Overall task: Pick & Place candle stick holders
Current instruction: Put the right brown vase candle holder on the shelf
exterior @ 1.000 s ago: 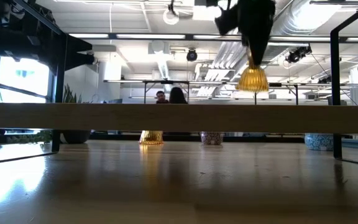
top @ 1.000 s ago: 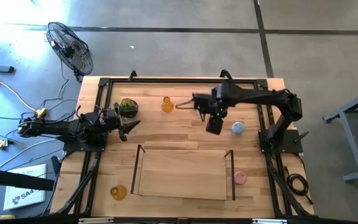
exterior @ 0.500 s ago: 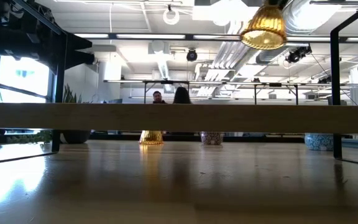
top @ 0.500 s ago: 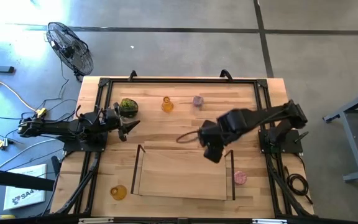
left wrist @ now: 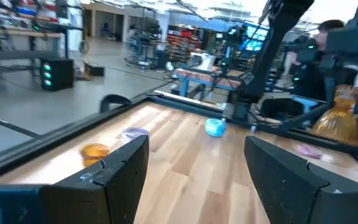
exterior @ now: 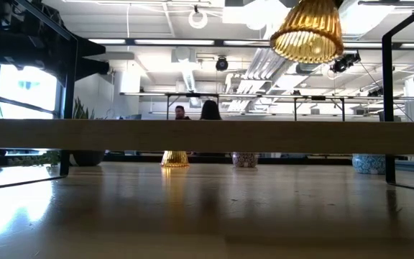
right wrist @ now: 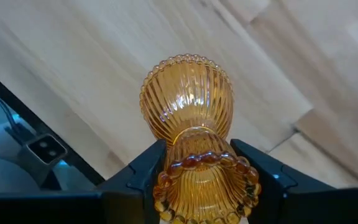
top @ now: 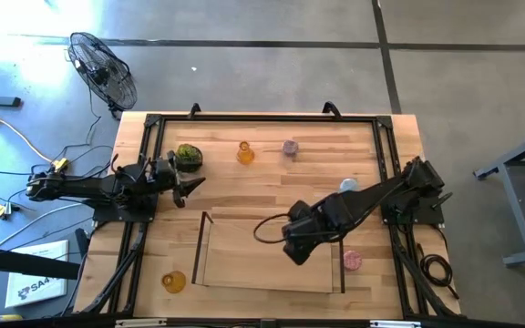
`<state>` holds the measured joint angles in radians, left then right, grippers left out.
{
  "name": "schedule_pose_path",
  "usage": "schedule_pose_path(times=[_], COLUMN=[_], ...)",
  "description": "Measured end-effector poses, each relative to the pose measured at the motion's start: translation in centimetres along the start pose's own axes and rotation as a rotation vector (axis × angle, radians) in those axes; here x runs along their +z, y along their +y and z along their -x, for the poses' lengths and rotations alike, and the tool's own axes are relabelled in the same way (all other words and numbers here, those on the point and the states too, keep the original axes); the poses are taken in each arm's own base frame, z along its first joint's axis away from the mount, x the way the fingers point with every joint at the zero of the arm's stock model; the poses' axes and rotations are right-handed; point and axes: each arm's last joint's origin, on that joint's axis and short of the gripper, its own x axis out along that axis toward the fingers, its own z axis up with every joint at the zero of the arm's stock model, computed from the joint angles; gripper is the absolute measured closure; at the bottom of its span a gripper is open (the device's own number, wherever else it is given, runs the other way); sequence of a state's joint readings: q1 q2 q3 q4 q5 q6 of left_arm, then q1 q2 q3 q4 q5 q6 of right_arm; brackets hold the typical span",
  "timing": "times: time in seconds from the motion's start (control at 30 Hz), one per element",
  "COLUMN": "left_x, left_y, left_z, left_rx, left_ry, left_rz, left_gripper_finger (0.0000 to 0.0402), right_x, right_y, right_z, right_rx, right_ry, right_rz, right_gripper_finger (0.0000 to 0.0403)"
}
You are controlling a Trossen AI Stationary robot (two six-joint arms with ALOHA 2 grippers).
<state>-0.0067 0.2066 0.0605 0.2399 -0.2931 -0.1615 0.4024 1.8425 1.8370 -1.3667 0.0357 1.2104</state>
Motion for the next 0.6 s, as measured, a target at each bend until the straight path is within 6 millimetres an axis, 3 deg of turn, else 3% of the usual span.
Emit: schedule_pose_path(times=[0.33,0.6], left_x=[-0.2,-0.5], left_y=[-0.4,-0.4], left_z=[0.0,0.0], left_rx=[-0.134,-0.167], left_ry=[0.036,0.067], left_rz=[-0.001,-0.006], left_gripper_finger=[0.014,0.014], right_x=[0.1,0.1], right_y=[1.5,1.3], right_z=[-4.1,-5.1], right_rx=[-0.07,-0.144], right_ry=[0.119,0.147], right_rz=[-0.092,-0.106], right_gripper_finger=[0.025,0.025])
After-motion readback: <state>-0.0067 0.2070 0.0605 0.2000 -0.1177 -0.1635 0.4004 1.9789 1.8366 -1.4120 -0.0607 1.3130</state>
